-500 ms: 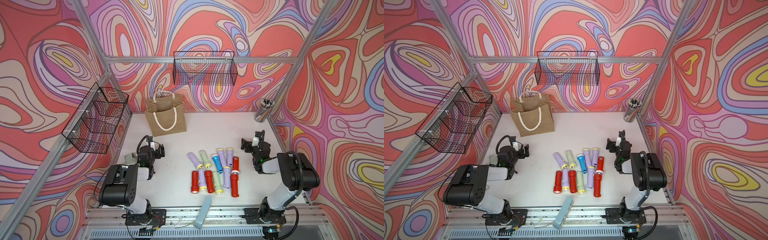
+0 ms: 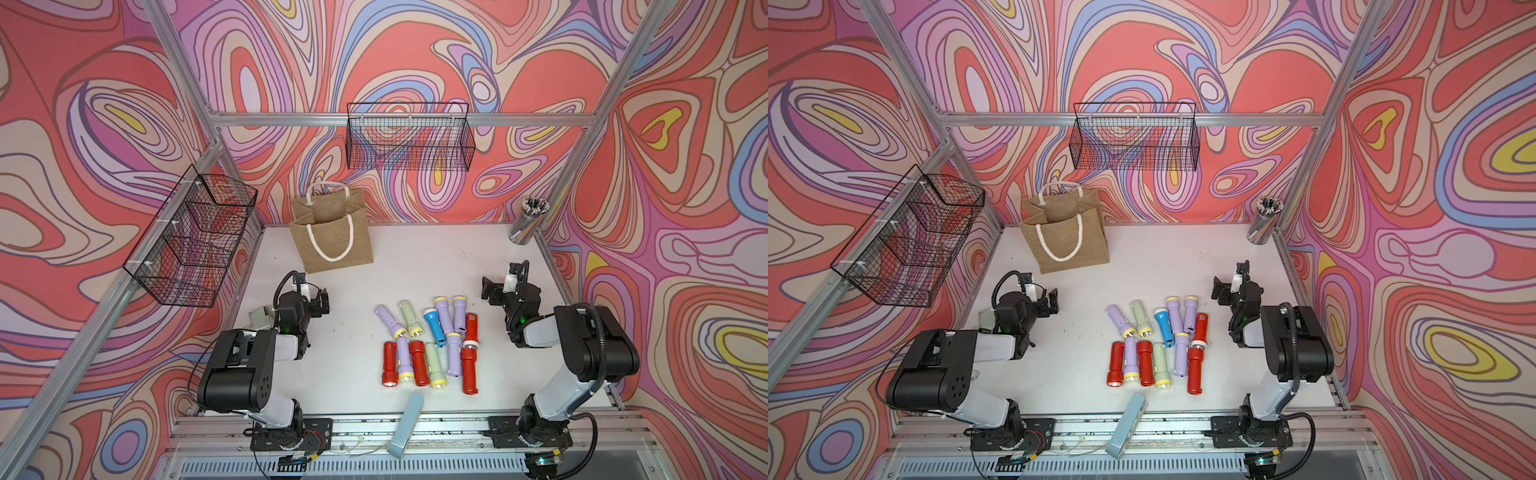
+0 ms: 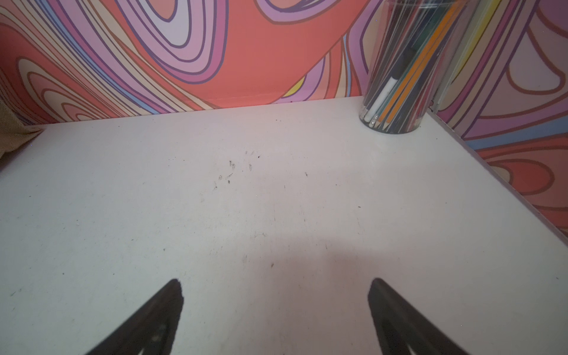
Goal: Put the flashlights into the tote bags
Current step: Move the canvas bag to the center of the board.
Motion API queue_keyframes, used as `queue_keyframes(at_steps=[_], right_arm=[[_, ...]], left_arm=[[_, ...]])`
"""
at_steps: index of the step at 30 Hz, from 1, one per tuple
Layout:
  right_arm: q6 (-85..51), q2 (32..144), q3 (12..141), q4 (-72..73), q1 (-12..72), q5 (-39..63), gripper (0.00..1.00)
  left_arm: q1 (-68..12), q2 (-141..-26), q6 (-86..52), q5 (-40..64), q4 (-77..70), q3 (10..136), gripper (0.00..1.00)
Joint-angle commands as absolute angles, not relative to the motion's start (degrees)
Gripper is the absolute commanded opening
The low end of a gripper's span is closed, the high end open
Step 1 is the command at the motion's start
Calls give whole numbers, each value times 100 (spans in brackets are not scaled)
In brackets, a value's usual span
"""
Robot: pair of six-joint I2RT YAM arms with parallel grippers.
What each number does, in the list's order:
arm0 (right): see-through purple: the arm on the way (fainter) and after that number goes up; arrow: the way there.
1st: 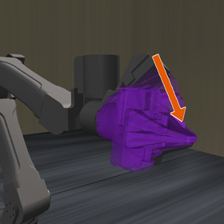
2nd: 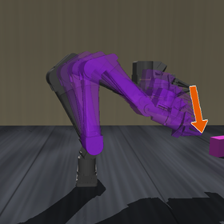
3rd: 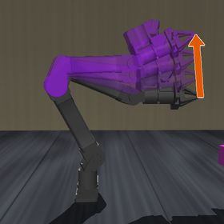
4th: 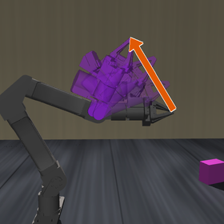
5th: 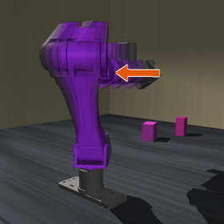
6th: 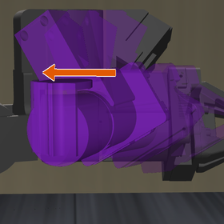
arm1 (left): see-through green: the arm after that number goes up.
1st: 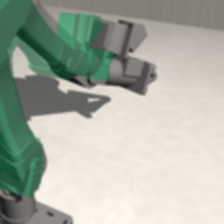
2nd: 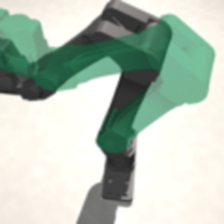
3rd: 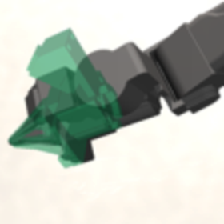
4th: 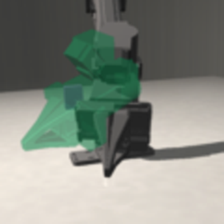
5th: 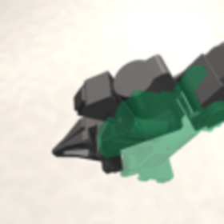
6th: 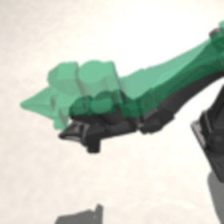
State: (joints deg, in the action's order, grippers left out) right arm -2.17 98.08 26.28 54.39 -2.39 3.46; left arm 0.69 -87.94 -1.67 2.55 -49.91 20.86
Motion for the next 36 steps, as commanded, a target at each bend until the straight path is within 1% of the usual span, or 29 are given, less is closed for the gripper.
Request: queue_keyframes(at_steps=[1,31,36], right_arm=[[-112,9853,2691,5459,-204,383,98],[-110,9828,2674,5489,-207,386,98],[-227,9747,2653,5462,-185,28,98]], left_arm=[[52,-8824,-103,218,-5034,2180,100],[53,-8822,-92,221,-5036,2165,100],[53,-8807,-67,297,-5013,2176,100]])
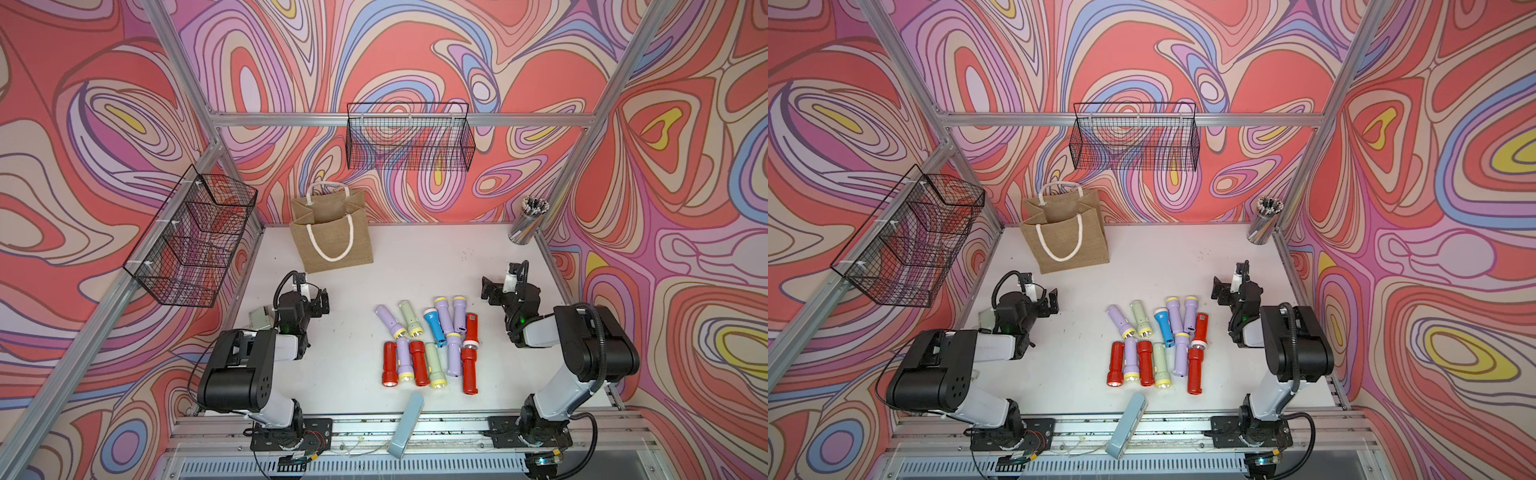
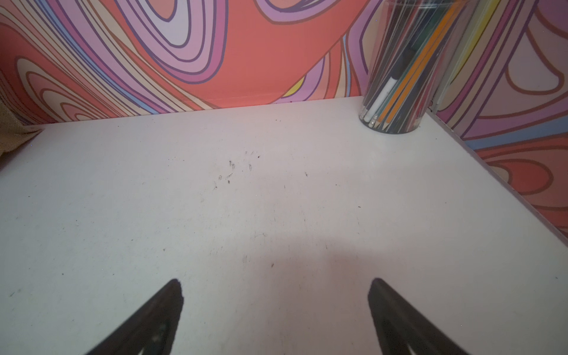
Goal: Put the flashlights into the tote bags
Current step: Move the canvas bag to the center of the board.
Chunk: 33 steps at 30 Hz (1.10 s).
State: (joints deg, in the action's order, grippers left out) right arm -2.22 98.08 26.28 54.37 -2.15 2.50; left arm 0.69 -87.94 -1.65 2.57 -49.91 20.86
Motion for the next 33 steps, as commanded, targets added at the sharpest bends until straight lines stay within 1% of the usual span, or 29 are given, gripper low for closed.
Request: queue_keyframes(at_steps=[1,3,6,7,10,15,17,23,26,29,33], right_arm=[[-242,9694,2619,5490,-185,-2,98],[-229,9492,2568,5450,-189,-6,98],[-229,8993,2632,4894,-185,-45,98],[-244,8809,2716,4590,-185,-62,99],[-407,8370,3126,3486,-185,-187,98],[-497,8143,4125,1707,-185,-168,95],[-543,8071,4462,1184,-175,-167,95],[-538,7876,5140,293,-124,0,94],[-480,7840,5260,100,-106,256,93],[-455,7821,5298,-19,-18,489,92],[-280,7818,5327,-251,197,436,91]], left_arm=[[53,-8781,-37,333,-4942,2204,100],[2,-8618,8,256,-4535,2371,100],[-10,-8216,-47,237,-3161,2879,100],[-9,-8115,-114,273,-2729,3170,100],[-10,-7922,-294,364,-2074,3425,100],[-18,-7553,-709,153,-1083,3850,100],[-26,-7364,-832,110,-403,4228,100],[-83,-7045,-1087,-82,1990,5891,100],[-79,-7117,-1317,-289,2809,6596,99],[-81,-7244,-1397,-272,3153,7030,97],[-79,-7515,-1210,-187,3236,7453,96]])
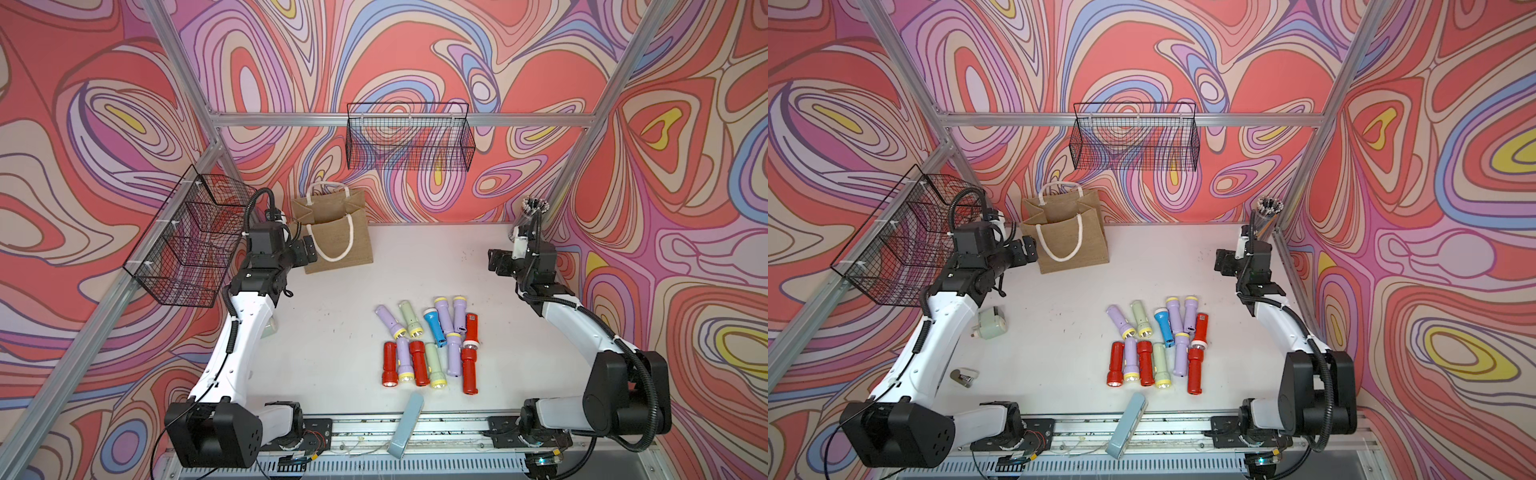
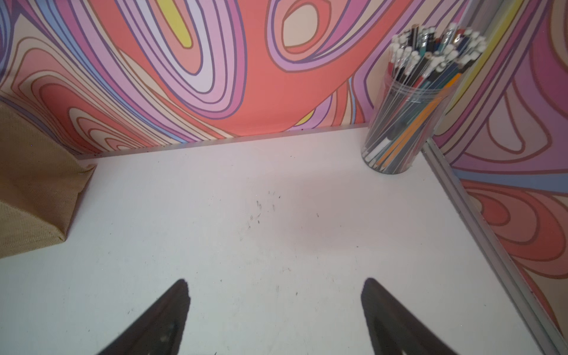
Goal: Put the flashlights into the tote bags
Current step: Move the canvas bag to the center of the board.
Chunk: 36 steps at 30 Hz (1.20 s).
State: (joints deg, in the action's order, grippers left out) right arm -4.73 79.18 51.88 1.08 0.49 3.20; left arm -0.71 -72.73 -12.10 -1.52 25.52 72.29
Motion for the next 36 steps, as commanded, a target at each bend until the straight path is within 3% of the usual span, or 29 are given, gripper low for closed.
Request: queue_keyframes(at_steps=[1,8,16,25,36], right_arm=[[-264,7814,5350,-320,262,404,91],[-621,7862,5426,-435,576,750,88],[-1037,8137,5705,-356,1004,873,87],[-1429,8288,5735,-229,1301,974,87],[-1271,8778,6023,-375,1947,851,85]], left_arm=[[-79,-7629,-1114,-206,3255,7599,95],[-79,-8972,-647,-224,4152,9547,82],[-79,-10499,-350,-512,4904,11314,76],[-78,-11615,175,-551,4992,12357,71],[-83,-12023,432,-711,4575,12653,72]])
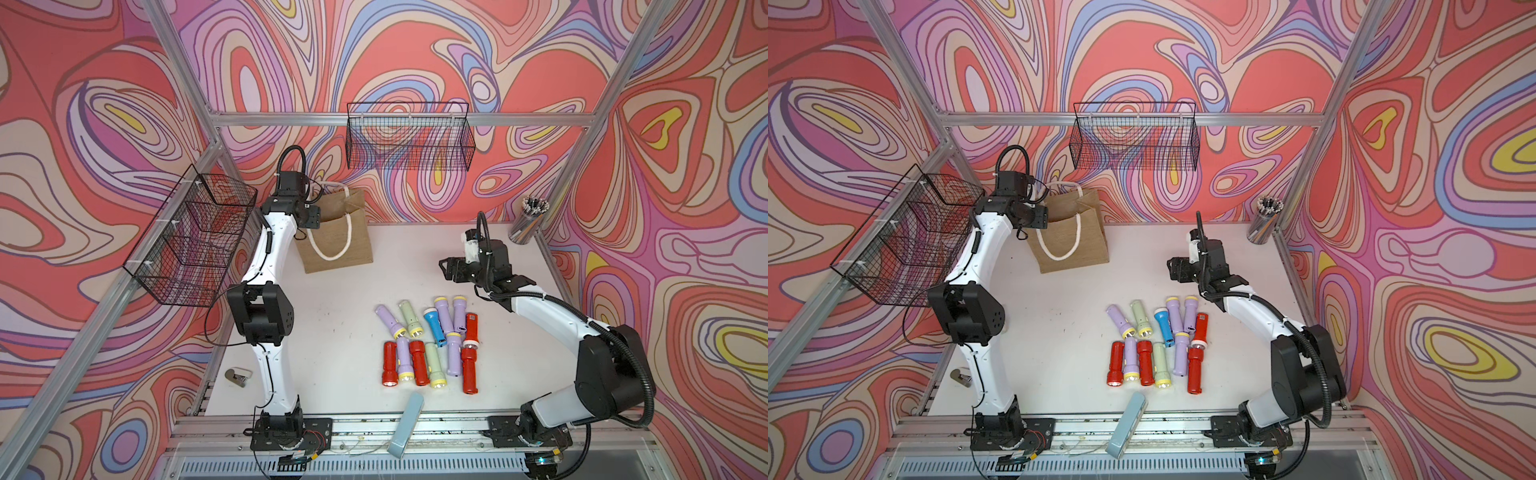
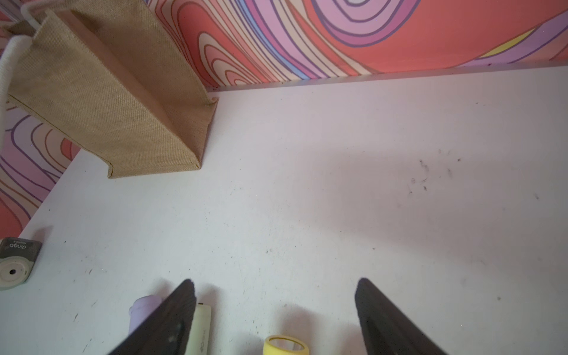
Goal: Put the flashlights into the tote bags
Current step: Move the canvas bag to the center of the board.
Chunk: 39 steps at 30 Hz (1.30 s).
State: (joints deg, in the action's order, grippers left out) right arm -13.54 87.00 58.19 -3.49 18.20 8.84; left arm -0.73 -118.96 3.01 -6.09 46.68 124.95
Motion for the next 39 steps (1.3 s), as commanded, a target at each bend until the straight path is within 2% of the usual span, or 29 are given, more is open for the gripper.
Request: queue_keyframes(at_steps=[1,8,16,24,26,28,29,35,39], right_arm=[[-1245,8813,6051,-384,1990,840,85],[-1150,8988,6144,-400,2202,809,85],[-1145,9086,6245,-417,2371,795,84],[-1103,9123,6368,-456,2450,780,84],[-1040,9117,6376,-448,2469,835,84],[-884,9097,6414,-506,2529,930,84],[-817,9075,6441,-547,2584,923,84],[-804,8864,6444,-686,2654,871,84],[-814,8714,6442,-693,2647,843,84]], left_arm=[[-88,-12023,401,-714,4555,12651,72],[-86,-11937,422,-686,4283,12555,75],[-86,-12595,631,-887,4739,13149,73],[-80,-12719,406,-713,4969,13228,50],[-79,-12638,350,-499,4956,13124,33],[-77,-12543,242,-282,4942,12980,8],[-71,-12497,125,-203,4999,12965,0],[-70,-12145,-922,60,5330,12664,0],[-63,-11708,-1776,-487,5586,12097,0]])
